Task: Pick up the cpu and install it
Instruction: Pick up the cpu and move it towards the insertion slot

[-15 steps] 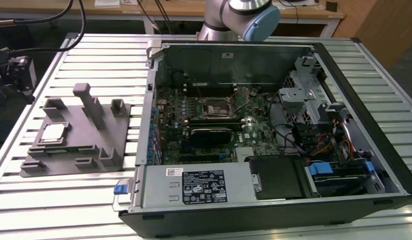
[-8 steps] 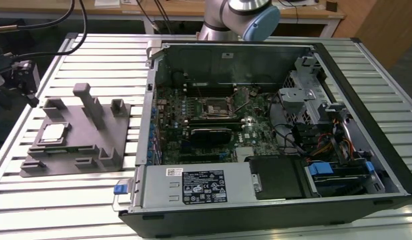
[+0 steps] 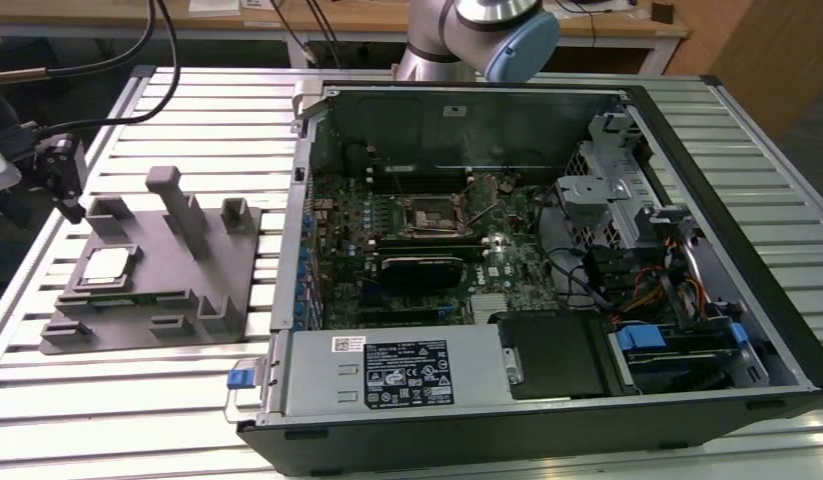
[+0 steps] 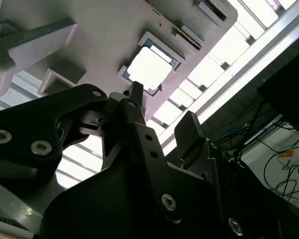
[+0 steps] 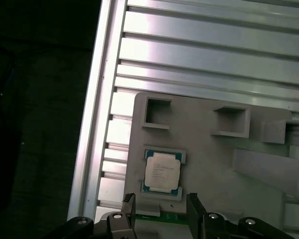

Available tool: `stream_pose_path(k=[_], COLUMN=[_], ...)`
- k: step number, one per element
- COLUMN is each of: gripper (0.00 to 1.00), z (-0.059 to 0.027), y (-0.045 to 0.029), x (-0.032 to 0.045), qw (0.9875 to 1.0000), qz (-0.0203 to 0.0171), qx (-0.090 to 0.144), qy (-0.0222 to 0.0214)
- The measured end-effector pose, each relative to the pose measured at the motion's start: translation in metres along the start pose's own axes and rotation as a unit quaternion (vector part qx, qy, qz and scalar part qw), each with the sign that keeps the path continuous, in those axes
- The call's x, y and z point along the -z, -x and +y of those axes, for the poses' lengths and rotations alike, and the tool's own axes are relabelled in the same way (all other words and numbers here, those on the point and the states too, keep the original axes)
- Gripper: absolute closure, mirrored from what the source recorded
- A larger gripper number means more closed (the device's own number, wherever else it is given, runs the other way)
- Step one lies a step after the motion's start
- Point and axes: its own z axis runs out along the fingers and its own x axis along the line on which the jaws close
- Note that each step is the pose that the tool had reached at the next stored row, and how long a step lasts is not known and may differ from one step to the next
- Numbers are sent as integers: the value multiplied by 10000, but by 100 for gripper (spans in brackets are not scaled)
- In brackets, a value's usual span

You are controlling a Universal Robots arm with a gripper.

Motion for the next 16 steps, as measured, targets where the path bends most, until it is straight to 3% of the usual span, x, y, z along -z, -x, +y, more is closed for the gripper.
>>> stream_pose_path(k=[6,7,16], gripper=[46,40,40], z=[-6,-6,-10], y=[1,1,1], x=[-97,-107,-183], qw=[10000,10000,10000], qz=[0,0,-2], qx=[-2,-2,-48], qy=[0,0,0])
